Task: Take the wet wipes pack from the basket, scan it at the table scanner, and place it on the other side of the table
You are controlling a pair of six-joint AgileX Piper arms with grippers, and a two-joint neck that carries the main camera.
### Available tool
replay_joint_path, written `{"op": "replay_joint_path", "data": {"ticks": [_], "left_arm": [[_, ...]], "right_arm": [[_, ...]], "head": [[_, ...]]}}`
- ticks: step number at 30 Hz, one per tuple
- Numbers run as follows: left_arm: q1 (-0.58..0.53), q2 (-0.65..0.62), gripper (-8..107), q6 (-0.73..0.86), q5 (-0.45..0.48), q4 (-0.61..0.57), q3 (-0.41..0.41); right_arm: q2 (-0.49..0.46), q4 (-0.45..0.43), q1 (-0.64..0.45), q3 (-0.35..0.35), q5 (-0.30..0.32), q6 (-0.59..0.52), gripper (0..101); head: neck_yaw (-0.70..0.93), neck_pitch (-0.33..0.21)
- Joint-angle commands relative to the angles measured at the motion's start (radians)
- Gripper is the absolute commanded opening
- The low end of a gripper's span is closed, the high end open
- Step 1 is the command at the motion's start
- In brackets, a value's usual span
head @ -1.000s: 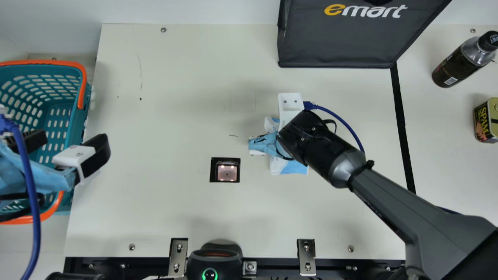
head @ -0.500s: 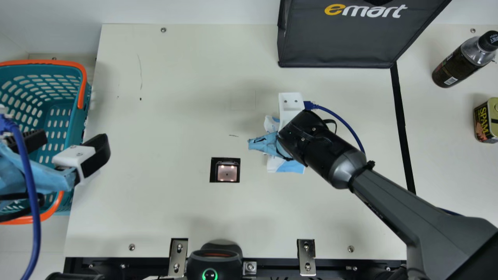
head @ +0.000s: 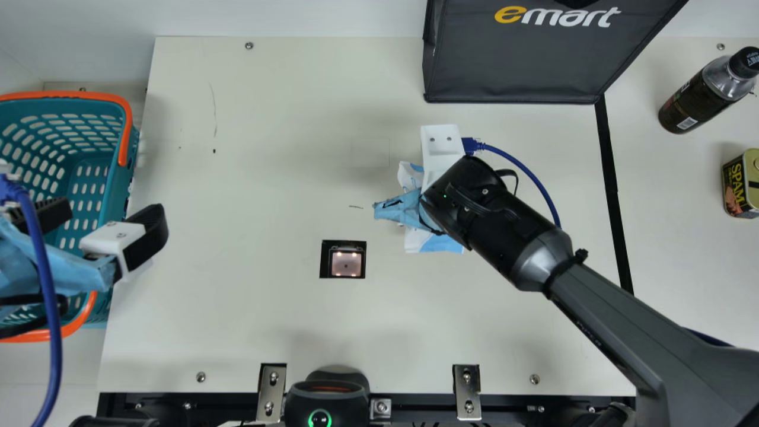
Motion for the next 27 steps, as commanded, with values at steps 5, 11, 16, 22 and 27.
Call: {"op": "replay_joint_path", "data": {"ticks": [5,11,16,22,27], "left_arm": [[0.0,0.0,90,0.0,0.0,0.0,0.0],[0.0,0.0,90,0.0,0.0,0.0,0.0],[0.0,0.0,90,0.0,0.0,0.0,0.0],[0.0,0.0,90,0.0,0.0,0.0,0.0],[0.0,0.0,90,0.0,0.0,0.0,0.0]], "right_arm": [[-0.039,0.017,-0.055,0.035,-0.027,-0.04,0],[-0.106,0.056,-0.178,0.112,-0.061,-0.13,0],[-0.166,0.097,-0.307,0.174,-0.078,-0.233,0],[-0.225,0.151,-0.482,0.226,-0.081,-0.386,0],[-0.252,0.192,-0.637,0.249,-0.076,-0.529,0]], "head": [[-0.171,-0.027],[-0.311,-0.027],[-0.311,-0.027],[-0.311,-0.027],[-0.311,-0.027]]}}
